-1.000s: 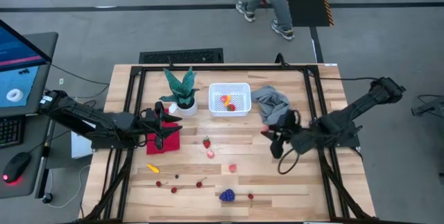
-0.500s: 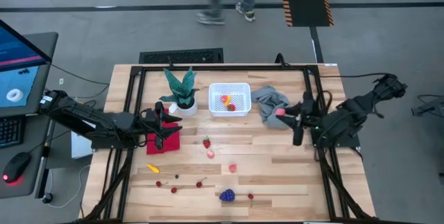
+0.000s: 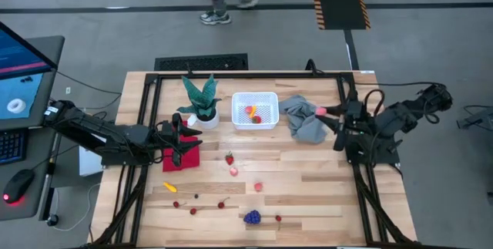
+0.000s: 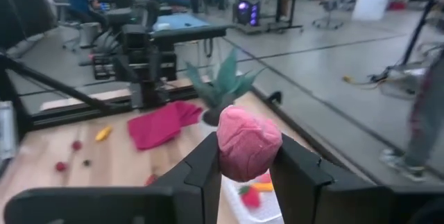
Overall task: Pick and placing Produce into tupperware
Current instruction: Put the pink peach into the white bin
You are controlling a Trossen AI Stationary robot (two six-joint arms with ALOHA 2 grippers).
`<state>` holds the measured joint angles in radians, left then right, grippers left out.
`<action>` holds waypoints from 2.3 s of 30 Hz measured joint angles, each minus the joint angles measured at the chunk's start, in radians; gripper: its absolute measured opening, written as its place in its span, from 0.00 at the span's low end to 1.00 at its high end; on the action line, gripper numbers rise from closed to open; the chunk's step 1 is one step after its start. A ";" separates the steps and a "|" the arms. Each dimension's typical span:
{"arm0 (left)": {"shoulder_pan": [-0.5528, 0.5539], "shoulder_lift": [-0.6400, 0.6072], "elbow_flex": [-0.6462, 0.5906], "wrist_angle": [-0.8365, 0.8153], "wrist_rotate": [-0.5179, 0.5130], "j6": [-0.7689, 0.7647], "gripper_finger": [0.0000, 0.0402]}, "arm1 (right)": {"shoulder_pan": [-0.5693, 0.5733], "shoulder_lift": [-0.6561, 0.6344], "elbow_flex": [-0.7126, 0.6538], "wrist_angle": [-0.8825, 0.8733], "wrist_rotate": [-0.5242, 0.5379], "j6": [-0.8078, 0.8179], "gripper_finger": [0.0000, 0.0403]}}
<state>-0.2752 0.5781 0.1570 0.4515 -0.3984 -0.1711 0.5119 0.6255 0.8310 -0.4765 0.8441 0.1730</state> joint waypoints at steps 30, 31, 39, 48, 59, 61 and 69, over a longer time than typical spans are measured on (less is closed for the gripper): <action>0.000 0.000 0.000 0.005 -0.003 0.031 0.39 | -0.590 0.225 0.000 0.263 -0.418 -0.305 0.31; 0.000 0.000 0.000 0.006 -0.003 0.031 0.39 | -0.614 0.245 0.000 0.286 -0.458 -0.305 0.31; 0.000 0.000 0.000 0.006 -0.004 0.030 0.39 | -0.796 0.431 0.000 0.404 -0.687 -0.205 0.31; 0.000 0.000 0.000 0.008 -0.007 0.030 0.39 | -0.958 0.647 0.000 0.475 -0.845 0.032 0.31; 0.000 0.000 0.000 0.010 -0.006 0.034 0.39 | -0.977 0.867 0.036 0.533 -1.052 0.212 0.32; 0.000 0.000 0.000 0.011 -0.006 0.035 0.39 | -0.957 0.903 0.067 0.508 -1.049 0.193 0.32; 0.000 0.000 0.000 0.011 -0.007 0.035 0.39 | -0.911 1.091 0.326 0.170 -1.033 0.159 0.32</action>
<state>-0.2749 0.5777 0.1570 0.4621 -0.4049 -0.1356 -0.3988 1.7170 1.1567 -0.3068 -0.1889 0.3323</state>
